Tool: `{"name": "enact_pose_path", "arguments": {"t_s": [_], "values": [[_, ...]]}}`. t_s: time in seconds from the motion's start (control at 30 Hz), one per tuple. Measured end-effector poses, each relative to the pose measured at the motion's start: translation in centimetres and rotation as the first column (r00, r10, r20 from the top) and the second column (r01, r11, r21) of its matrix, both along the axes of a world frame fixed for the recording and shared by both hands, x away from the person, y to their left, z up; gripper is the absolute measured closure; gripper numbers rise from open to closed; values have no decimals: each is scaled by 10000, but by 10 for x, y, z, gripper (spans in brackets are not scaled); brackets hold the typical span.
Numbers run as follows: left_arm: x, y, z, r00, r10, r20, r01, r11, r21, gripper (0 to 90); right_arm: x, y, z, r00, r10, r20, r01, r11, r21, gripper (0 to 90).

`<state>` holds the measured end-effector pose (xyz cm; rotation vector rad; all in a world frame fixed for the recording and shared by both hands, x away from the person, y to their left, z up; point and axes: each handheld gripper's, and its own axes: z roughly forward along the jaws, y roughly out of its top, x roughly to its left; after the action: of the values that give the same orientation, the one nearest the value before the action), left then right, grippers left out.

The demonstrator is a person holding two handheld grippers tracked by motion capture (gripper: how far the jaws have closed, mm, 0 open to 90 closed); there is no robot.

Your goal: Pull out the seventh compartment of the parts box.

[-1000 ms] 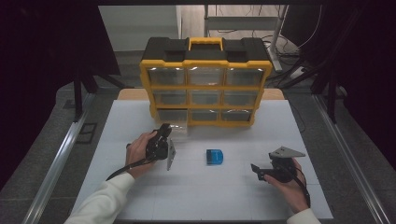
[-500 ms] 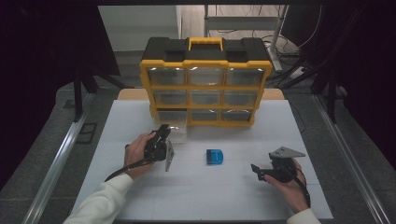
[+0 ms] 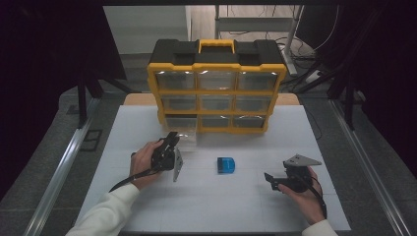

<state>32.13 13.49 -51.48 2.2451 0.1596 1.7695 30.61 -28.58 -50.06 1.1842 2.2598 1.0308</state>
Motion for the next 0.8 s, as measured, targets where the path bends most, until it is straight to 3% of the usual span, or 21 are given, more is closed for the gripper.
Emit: {"name": "enact_pose_path", "arguments": {"t_s": [0.8], "values": [[-5, 1, 1, 10000, -76, -39, 76, 9999, 85, 729, 0, 0, 0, 10000, -19, 0, 19, 10000, -21, 137]]}}
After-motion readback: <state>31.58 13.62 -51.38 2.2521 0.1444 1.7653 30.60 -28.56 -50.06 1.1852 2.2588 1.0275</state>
